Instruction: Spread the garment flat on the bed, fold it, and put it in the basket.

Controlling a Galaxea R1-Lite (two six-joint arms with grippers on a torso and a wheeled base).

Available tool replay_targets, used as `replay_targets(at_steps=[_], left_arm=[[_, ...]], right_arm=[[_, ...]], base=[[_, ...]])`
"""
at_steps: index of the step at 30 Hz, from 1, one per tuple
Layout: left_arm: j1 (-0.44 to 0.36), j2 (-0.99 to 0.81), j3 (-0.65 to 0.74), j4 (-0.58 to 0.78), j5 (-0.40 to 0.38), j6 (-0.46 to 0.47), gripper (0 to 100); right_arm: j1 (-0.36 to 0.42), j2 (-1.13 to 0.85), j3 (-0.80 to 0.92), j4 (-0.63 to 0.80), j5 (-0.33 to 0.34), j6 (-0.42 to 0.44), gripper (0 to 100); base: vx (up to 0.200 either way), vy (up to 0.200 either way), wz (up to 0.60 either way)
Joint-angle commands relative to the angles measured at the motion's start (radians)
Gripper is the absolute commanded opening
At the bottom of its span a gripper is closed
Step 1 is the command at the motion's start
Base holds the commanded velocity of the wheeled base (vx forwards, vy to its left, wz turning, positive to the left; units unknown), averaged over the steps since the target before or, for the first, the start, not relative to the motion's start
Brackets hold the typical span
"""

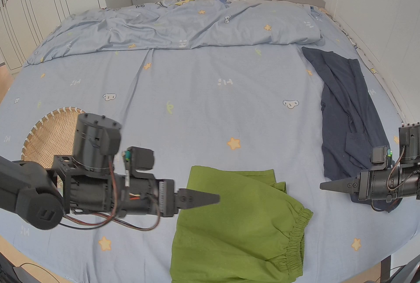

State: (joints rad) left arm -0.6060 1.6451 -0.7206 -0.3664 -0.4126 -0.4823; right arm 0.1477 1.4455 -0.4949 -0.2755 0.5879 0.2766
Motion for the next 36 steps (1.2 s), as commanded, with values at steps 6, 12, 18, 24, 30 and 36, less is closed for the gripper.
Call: replay_targets(at_steps=[6,12,18,24,30,36], left_arm=[[0.296,0.265,0.171,-0.114,-0.253,0.153,100],[0.224,0.323,0.171,-0.178,-0.253,0.148,100],[0.189,0.371,0.153,-0.230,-0.255,0.128,100],[0.064,0.413,0.135,-0.416,-0.252,-0.107,100],[0.061,0.427,0.165,-0.517,-0.250,-0.137,0],[0.054,0.418,0.170,-0.511,-0.253,-0.150,0]], right_arm=[[0.018,-0.074,0.004,0.002,0.001,0.013,100],[0.023,-0.070,0.004,0.001,0.001,0.013,100],[0.016,-0.065,0.006,-0.001,0.003,0.013,100],[0.015,-0.039,0.009,-0.010,0.004,0.013,100],[0.013,-0.037,0.009,-0.010,0.006,0.013,100],[0.015,-0.019,0.010,-0.011,0.006,0.012,100]], base=[[0.000,0.000,0.00],[0.000,0.000,0.00],[0.000,0.000,0.00],[0.000,0.000,0.00],[0.000,0.000,0.00],[0.000,0.000,0.00]])
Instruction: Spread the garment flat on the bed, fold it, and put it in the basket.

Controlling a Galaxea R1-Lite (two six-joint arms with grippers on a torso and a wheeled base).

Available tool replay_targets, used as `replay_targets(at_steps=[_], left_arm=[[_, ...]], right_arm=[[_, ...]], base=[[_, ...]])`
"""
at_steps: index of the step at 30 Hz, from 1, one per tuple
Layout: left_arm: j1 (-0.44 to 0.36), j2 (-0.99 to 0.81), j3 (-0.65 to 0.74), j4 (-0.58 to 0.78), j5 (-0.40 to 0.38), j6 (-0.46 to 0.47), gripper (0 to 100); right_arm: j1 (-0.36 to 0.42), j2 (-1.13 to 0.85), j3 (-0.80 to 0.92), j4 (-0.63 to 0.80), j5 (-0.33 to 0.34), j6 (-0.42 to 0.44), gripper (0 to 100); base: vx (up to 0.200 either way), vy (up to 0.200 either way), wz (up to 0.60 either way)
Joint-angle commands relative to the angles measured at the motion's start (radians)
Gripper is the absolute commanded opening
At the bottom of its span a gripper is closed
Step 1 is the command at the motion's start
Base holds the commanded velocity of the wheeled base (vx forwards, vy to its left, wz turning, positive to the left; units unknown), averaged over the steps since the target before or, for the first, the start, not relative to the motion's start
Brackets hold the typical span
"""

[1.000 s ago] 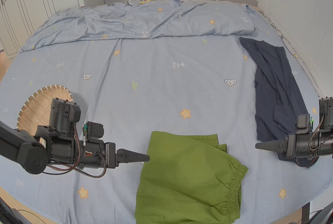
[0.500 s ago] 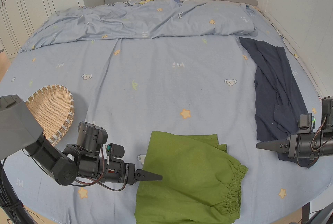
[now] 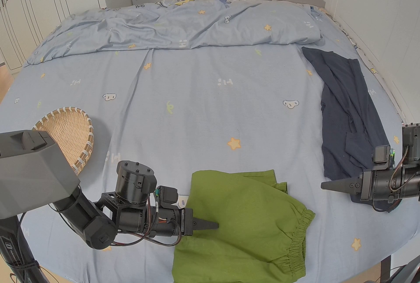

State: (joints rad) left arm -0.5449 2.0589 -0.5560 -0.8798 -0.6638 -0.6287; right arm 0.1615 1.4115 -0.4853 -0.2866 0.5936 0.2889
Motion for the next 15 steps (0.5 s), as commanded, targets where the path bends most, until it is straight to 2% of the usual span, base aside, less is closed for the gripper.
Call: replay_targets(at_steps=[1,5,12,15], left_arm=[[-0.013,0.004,0.005,0.007,-0.002,-0.005,0],[-0.015,0.003,0.007,0.010,-0.003,-0.005,0],[0.036,-0.114,0.022,0.042,-0.016,-0.005,0],[0.083,-0.218,-0.005,0.142,-0.019,0.000,0]], right_arm=[[0.000,0.017,0.001,0.000,0.000,-0.001,100],[0.001,0.017,0.001,0.000,0.000,-0.001,100],[-0.002,0.020,0.001,0.000,0.005,-0.001,100],[-0.013,0.035,-0.001,0.000,0.006,-0.002,100]], base=[[0.000,0.000,0.00],[0.000,0.000,0.00],[0.000,0.000,0.00],[0.000,0.000,0.00]])
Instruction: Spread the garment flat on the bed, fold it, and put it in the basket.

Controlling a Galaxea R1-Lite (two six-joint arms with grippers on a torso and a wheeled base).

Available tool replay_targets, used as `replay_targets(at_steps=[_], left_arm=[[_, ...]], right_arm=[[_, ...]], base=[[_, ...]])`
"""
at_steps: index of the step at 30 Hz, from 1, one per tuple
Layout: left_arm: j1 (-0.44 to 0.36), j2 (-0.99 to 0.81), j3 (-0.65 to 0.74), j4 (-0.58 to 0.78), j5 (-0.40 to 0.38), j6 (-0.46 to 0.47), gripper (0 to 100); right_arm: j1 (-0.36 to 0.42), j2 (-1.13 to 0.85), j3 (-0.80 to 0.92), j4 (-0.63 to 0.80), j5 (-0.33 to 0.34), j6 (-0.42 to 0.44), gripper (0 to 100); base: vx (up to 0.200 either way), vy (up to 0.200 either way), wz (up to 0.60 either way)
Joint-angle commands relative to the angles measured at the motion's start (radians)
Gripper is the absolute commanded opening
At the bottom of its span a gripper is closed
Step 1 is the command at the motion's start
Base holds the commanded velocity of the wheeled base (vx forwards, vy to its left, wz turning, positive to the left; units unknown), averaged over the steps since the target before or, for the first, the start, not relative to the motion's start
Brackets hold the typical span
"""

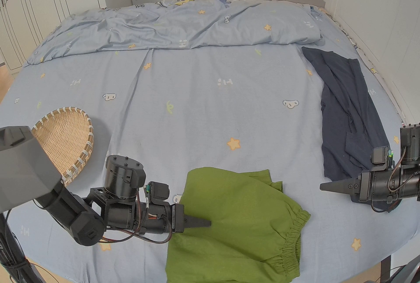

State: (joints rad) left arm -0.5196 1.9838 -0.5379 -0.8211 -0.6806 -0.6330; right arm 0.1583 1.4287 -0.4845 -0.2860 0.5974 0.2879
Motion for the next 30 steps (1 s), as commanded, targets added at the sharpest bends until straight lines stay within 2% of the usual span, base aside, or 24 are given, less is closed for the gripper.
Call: replay_targets(at_steps=[1,3,4,5,8,12,18,30], left_arm=[[0.069,-0.166,-0.037,0.117,-0.008,0.006,0],[0.081,-0.192,-0.051,0.160,-0.022,0.009,0],[0.108,-0.237,-0.085,0.250,-0.057,0.019,0],[0.112,-0.243,-0.090,0.266,-0.062,0.022,0],[0.156,-0.298,-0.162,0.468,-0.108,0.110,0],[0.201,-0.304,-0.231,0.623,-0.129,0.196,0],[0.234,-0.303,-0.263,0.660,-0.131,0.205,0],[0.231,-0.336,-0.275,0.709,-0.131,0.214,0]], right_arm=[[-0.010,0.018,-0.003,-0.001,0.004,-0.001,100],[-0.010,0.016,-0.002,-0.001,0.004,-0.001,100],[-0.010,0.015,-0.002,-0.001,0.004,-0.001,100],[-0.010,0.015,0.000,-0.001,0.005,-0.003,100],[-0.008,0.016,0.001,0.001,0.007,-0.004,100],[-0.006,0.018,0.004,0.001,0.007,-0.006,100],[-0.008,0.016,0.004,0.001,0.007,-0.006,100],[-0.006,0.015,0.004,0.001,0.007,-0.006,100]], base=[[0.000,0.000,0.00],[0.000,0.000,0.00],[0.000,0.000,0.00],[0.000,0.000,0.00],[0.000,0.000,0.00],[0.000,0.000,0.00],[0.000,0.000,0.00],[0.000,0.200,0.00]])
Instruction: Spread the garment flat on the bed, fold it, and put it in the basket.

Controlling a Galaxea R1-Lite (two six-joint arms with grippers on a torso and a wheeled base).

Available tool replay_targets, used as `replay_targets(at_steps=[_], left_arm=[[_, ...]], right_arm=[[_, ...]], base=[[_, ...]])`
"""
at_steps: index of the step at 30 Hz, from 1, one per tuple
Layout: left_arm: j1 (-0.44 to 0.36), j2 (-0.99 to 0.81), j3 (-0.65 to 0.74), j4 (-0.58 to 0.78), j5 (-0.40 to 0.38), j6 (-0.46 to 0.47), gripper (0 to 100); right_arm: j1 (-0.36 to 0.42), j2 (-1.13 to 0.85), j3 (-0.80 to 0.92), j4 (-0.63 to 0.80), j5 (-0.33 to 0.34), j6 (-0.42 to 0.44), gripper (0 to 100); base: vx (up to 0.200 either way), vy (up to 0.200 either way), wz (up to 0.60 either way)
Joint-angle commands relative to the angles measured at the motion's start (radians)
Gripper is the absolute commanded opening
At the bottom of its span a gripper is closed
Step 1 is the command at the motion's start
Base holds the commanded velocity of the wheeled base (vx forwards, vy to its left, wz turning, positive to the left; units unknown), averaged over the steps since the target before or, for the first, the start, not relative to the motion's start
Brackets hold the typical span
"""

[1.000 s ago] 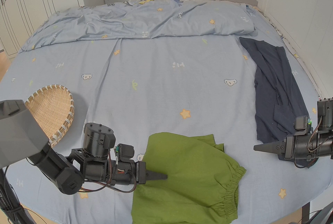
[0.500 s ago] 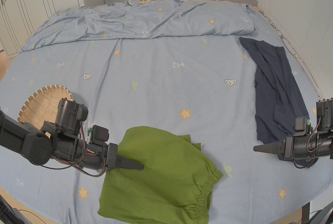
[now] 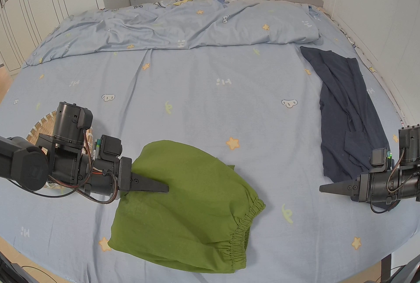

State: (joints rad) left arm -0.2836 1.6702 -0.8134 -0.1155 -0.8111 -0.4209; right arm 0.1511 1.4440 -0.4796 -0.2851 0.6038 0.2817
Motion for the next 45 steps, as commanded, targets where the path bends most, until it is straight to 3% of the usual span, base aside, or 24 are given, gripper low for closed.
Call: replay_targets(at_steps=[1,18,31,38,45], left_arm=[[-0.005,-0.023,0.000,0.004,0.000,0.002,0],[-0.031,-0.023,0.011,0.008,0.001,0.014,0],[-0.065,-0.030,0.007,0.025,0.020,0.025,0],[-0.170,-0.112,-0.178,0.339,0.222,0.048,0],[-0.174,-0.109,-0.423,0.556,0.234,0.220,0]], right_arm=[[0.001,-0.001,-0.001,0.000,0.001,0.001,100],[0.004,-0.005,0.001,0.001,0.001,0.001,100],[0.002,-0.008,0.001,0.001,-0.001,-0.001,100],[-0.008,-0.025,-0.004,0.000,-0.001,0.001,100],[-0.015,-0.022,-0.001,0.000,-0.003,-0.001,100]], base=[[0.000,0.200,0.00],[0.000,0.200,0.00],[0.000,0.000,0.00],[0.000,0.000,0.00],[0.000,0.000,0.00]])
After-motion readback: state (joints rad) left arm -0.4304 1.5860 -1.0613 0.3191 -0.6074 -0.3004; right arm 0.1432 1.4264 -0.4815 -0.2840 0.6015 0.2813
